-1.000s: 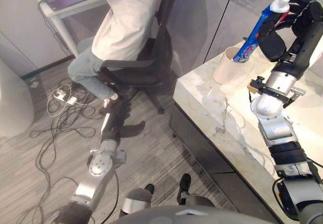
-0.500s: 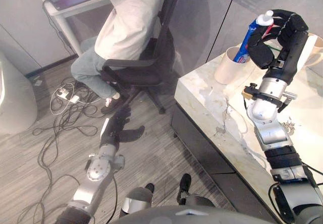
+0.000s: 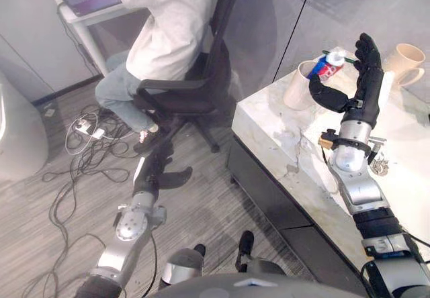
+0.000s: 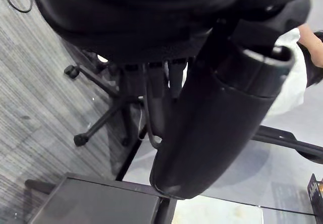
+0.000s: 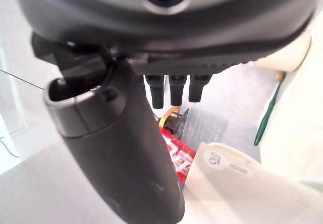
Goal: Organize the bathroom.
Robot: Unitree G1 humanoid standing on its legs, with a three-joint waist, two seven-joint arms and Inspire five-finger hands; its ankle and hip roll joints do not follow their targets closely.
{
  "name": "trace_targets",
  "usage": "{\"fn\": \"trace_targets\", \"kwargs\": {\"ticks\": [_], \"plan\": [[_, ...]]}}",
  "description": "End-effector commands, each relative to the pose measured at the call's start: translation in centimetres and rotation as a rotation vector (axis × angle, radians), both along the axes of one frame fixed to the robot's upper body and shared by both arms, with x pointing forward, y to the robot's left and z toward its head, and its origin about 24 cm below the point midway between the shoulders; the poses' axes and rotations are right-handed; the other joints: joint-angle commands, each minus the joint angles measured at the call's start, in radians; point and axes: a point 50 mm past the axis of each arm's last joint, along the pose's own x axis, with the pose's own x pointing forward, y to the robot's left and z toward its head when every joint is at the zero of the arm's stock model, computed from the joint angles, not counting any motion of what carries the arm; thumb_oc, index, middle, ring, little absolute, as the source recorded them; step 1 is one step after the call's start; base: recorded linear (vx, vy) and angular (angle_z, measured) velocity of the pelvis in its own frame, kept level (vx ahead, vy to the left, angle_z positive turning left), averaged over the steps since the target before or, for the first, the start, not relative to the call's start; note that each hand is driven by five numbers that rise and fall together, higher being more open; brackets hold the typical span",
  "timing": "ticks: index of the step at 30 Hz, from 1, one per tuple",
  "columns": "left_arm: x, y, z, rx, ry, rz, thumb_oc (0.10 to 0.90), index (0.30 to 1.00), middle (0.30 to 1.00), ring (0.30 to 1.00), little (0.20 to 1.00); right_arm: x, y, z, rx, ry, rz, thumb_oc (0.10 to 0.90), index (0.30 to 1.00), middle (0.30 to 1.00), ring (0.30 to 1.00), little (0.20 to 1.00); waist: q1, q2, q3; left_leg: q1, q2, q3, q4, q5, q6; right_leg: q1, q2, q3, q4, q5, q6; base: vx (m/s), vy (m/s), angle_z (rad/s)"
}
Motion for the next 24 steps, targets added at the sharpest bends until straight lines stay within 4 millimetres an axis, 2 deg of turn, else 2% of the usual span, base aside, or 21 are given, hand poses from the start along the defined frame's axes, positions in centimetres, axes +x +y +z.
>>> {"fn": "trace_targets", "kwargs": {"ticks": [1, 8, 15, 21, 24], "plan": [[1.2, -0.2, 4.5, -0.005, -0.239, -0.03, 0.8, 0.9, 0.9, 0.9, 0.9, -0.3, 0.4, 4.9, -0.01, -0.212, 0.047, 0.8, 0.9, 0.9, 0.9, 0.9, -0.013, -0.051, -0.096, -0.095, -0.024, 0.1, 0.132, 0.087, 0.009, 0.117, 0.03, 0.02, 0.001, -0.099, -0.007, -0.06, 0.072, -0.07], [1.4, -0.3, 4.5, -0.001, -0.249, -0.001, 0.8, 0.9, 0.9, 0.9, 0.9, -0.2, 0.2, 4.7, 0.001, -0.194, 0.069, 0.8, 0.9, 0.9, 0.9, 0.9, -0.023, -0.055, -0.104, -0.082, -0.033, 0.108, 0.105, 0.07, 0.016, 0.112, 0.03, 0.034, -0.004, -0.091, -0.003, -0.09, 0.072, -0.06], [1.8, 0.0, 4.2, 0.038, -0.247, 0.096, 0.8, 0.9, 0.9, 0.9, 0.9, -0.7, 1.1, 6.2, 0.026, -0.258, 0.145, 0.8, 0.9, 0.9, 0.9, 0.9, -0.045, -0.058, -0.116, -0.056, -0.046, 0.122, 0.044, 0.041, 0.034, 0.097, 0.031, 0.059, -0.008, -0.081, 0.002, -0.15, 0.096, -0.07], [1.8, 1.8, 3.3, 0.069, -0.218, 0.276, 0.8, 0.9, 0.9, 0.9, 0.9, -1.9, 1.3, 7.2, 0.126, -0.305, 0.258, 0.8, 0.9, 0.9, 0.9, 0.9, -0.078, -0.057, -0.127, -0.032, -0.057, 0.139, -0.019, 0.027, 0.05, 0.068, 0.037, 0.089, -0.009, -0.064, 0.01, -0.2, 0.126, -0.11], [1.8, 2.7, 2.9, 0.086, -0.22, 0.391, 0.8, 0.9, 0.9, 0.9, 0.9, -3.2, 1.8, 7.1, 0.143, -0.328, 0.314, 0.8, 0.9, 0.9, 0.9, 0.9, -0.113, -0.052, -0.13, -0.014, -0.058, 0.157, -0.053, 0.032, 0.058, 0.04, 0.046, 0.11, -0.009, -0.046, 0.017, -0.24, 0.154, -0.16]]}}
